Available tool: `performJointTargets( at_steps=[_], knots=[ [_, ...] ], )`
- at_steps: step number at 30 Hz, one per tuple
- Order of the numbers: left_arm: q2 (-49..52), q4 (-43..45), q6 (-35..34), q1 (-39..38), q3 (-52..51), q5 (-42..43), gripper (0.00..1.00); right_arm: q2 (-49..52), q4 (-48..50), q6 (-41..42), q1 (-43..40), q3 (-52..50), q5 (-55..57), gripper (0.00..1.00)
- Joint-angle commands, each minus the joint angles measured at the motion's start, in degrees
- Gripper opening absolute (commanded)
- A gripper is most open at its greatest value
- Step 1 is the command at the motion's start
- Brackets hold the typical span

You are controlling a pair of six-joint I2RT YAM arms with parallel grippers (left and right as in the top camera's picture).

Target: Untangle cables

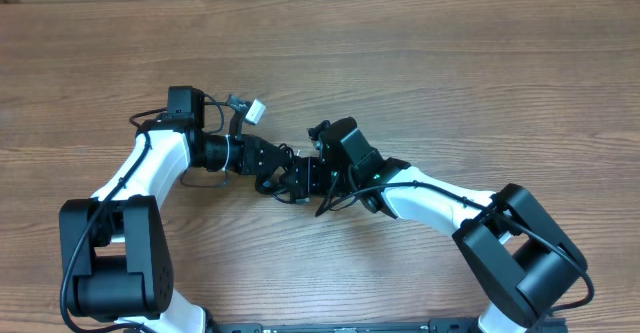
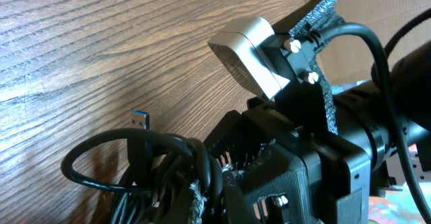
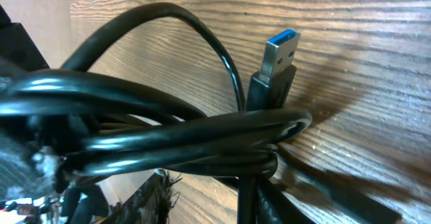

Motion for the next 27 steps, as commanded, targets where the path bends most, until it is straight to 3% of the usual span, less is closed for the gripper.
performJointTargets(
  at_steps=[1, 10, 23, 25, 27],
  knots=[
    [0.13, -0.26, 1.05, -0.52, 0.57, 4.96, 0.04, -2.1, -0.55, -1.84, -1.73, 0.26, -4.26, 0.39],
    [0.13, -0.44, 1.14, -0.52, 0.57, 4.96, 0.04, -10.71, -10.75, -4.92, -9.25, 0.26, -4.59, 0.41],
    [0.13, -1.01, 2.67, -0.59, 0.57, 5.22, 0.04, -11.3, -16.79, -7.91, -13.16, 0.24, -3.78, 0.46],
    [0.13, -0.87, 2.64, -0.59, 0.57, 5.16, 0.04, -11.3, -17.29, -7.87, -13.11, 0.24, -3.82, 0.45],
    [0.13, -0.87, 2.54, -0.57, 0.57, 4.94, 0.04, -11.3, -18.16, -7.85, -12.72, 0.24, -3.8, 0.38]
  ],
)
